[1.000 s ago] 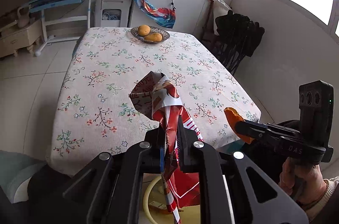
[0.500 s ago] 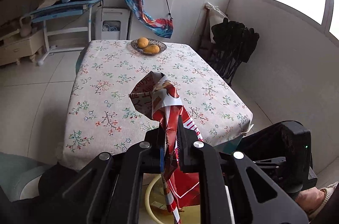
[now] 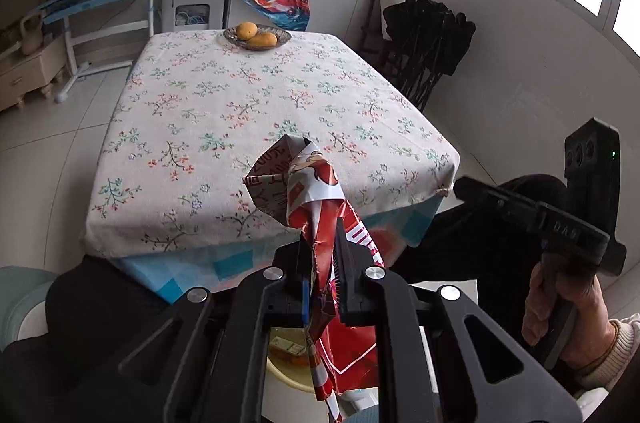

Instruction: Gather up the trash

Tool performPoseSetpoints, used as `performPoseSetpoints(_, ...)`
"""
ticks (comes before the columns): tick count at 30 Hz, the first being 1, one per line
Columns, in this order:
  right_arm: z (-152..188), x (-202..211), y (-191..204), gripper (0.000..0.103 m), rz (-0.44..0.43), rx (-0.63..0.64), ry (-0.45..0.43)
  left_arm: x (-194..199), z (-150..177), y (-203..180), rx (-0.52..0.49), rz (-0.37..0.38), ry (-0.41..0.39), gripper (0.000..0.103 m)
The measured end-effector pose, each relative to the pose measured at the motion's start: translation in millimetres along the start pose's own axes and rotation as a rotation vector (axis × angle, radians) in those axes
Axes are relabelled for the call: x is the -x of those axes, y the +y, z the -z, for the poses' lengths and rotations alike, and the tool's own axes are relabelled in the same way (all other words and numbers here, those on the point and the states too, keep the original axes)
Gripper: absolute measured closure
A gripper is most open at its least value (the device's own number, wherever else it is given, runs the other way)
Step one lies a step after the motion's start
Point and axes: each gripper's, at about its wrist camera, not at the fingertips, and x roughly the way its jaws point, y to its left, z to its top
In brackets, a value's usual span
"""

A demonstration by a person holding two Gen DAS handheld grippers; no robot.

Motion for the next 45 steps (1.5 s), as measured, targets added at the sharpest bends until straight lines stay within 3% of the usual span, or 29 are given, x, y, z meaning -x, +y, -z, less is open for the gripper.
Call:
performPoseSetpoints(8, -2.8, 6.0, -0.1, 0.042, -0.004, 0.012, -0.037, -44.7, 35.7, -19.9, -0.085, 0.055, 0.219, 0.093)
performPoseSetpoints(12, -2.1, 6.8, 0.2, 0.042, -0.002, 0.017, -0.041, -59.0, 47.6, -23.5, -0.102, 0.059, 0.286, 0.09)
performPoseSetpoints(15, -1.9, 6.3, 2.0, 0.042, 0.002, 0.024, -0.038, -58.0, 48.0, -25.2, -0.107, 0.047, 0.28, 0.073)
performPoseSetpoints(17, -0.4, 7.3, 4.1, 0.042, 0.004, 0.031, -0.04, -54.8, 46.6, -24.6, -0.107, 0.023, 0.262, 0.058)
performPoseSetpoints(24, -0.1, 8.3, 5.7, 0.041, 0.009, 0.039, -0.049, -41.4, 33.9, -25.8, -0.128, -0.07, 0.172, 0.035)
performPoseSetpoints(26, 0.1, 9.6, 5.5, 0.039, 0.009, 0.042, -0.058, -32.1, 27.5, -26.2, -0.131, -0.132, 0.114, 0.018)
performPoseSetpoints(29, -0.5, 11.6, 7.3, 0.037, 0.016, 0.052, -0.074, -15.1, 15.7, -26.3, -0.123, -0.221, 0.014, 0.007)
performPoseSetpoints(34, -0.4, 18.6, 17.1, 0.03, 0.043, 0.108, -0.118, 12.5, -3.2, -24.7, -0.107, -0.388, -0.109, 0.007)
performPoseSetpoints(40, -2.6, 33.7, 43.5, 0.02, 0.104, 0.238, -0.208, 49.9, -23.9, -22.0, -0.073, -0.395, -0.223, 0.007)
performPoseSetpoints(45, -7.1, 57.1, 71.5, 0.012, 0.104, 0.307, -0.302, 86.7, -39.0, -24.5, -0.049, -0.42, -0.327, 0.007)
